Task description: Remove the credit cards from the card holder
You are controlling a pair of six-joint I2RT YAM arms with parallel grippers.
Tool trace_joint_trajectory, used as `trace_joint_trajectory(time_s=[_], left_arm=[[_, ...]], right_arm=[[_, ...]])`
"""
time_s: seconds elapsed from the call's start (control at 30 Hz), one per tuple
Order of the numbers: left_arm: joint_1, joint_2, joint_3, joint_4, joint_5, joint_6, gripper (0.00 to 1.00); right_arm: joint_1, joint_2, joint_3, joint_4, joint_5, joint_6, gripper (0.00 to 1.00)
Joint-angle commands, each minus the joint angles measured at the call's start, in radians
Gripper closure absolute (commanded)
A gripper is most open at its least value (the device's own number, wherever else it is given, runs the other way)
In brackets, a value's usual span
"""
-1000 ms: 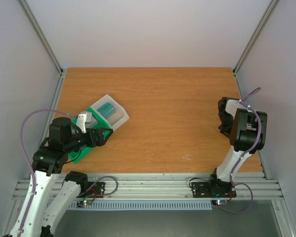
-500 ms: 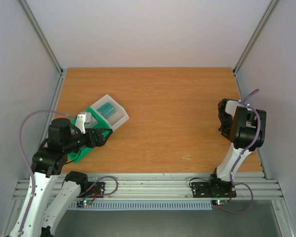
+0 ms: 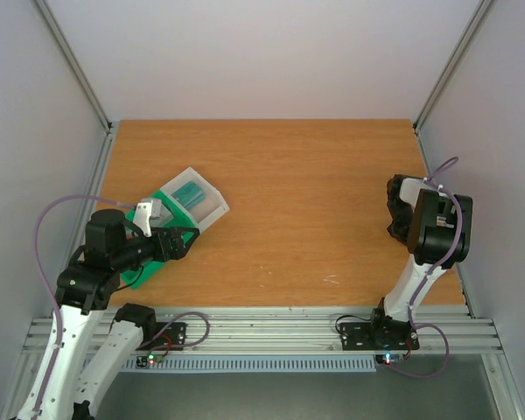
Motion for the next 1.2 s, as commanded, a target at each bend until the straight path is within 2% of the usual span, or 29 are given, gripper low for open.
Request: trace_joint_trajectory(time_s=[0.0,0.23,0.43,0.67,0.83,1.17], left_arm=[[-0.002,0.01,-0.008,0.025,-0.012,0.016,0.01],[-0.002,0.026,-0.008,0.02,-0.015,0.012,0.01],[-0.002,0.052,0.005,0.001,-0.015,0.012,0.01],[-0.003,0.071,0.008,-0.007,-0.029,0.007,0.03],[-0.002,0.109,0.016,-0.019,-0.044,-0.02,0.07],[-0.011,0.164,0.012,-0.041,-0.043,-0.061,0.13]], right_arm=[[0.024,-0.055,-0.021,0.065,-0.067,-0.04,0.99],[0.128,-0.169,-0.039,0.131,-0.201,-0.115,0.99],[0.323,-0.246,-0.064,0.173,-0.281,-0.178,0.99],[0.492,-0.285,-0.118,0.265,-0.43,-0.248,0.99],[0.672,-0.305,-0.14,0.323,-0.521,-0.328,0.99],[0.986,-0.291,-0.136,0.382,-0.627,-0.31,0.96]])
